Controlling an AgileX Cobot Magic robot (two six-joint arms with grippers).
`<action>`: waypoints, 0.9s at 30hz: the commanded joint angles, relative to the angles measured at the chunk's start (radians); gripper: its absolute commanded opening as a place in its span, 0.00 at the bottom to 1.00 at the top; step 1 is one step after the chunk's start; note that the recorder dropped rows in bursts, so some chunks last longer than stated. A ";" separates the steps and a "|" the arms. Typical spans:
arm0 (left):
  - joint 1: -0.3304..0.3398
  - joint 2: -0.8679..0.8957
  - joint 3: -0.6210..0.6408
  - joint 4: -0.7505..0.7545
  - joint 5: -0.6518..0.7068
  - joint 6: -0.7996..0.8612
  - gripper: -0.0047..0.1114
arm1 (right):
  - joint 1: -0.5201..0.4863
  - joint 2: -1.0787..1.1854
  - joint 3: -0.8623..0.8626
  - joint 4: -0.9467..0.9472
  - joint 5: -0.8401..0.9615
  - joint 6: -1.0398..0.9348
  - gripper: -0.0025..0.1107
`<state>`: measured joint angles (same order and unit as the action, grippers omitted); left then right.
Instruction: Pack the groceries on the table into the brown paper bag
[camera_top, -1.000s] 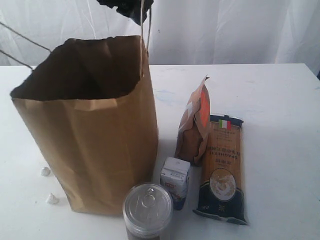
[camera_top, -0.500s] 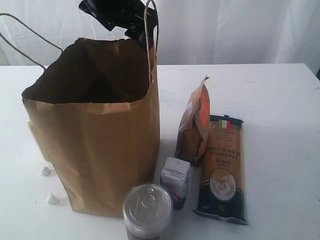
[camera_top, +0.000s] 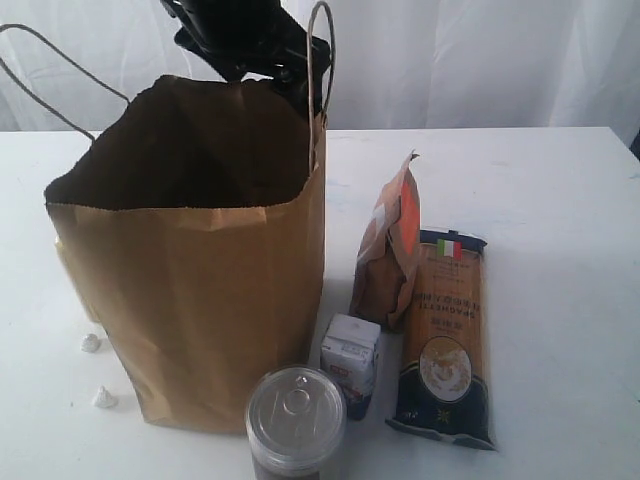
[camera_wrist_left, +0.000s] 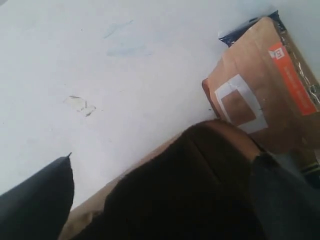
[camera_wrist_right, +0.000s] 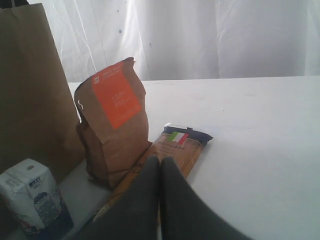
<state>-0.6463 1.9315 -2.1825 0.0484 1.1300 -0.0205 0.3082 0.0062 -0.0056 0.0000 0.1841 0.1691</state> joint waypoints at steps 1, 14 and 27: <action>-0.004 0.002 -0.004 -0.015 0.091 -0.009 0.85 | -0.009 -0.006 0.006 0.000 -0.012 0.011 0.02; -0.004 -0.053 -0.004 0.047 0.091 -0.018 0.78 | -0.009 -0.006 0.006 0.000 -0.012 0.011 0.02; -0.004 -0.119 -0.004 0.074 0.091 -0.066 0.51 | -0.009 -0.006 0.006 0.000 -0.012 0.016 0.02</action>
<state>-0.6466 1.8254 -2.1825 0.1748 1.1320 -0.0844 0.3082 0.0062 -0.0056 0.0000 0.1841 0.1769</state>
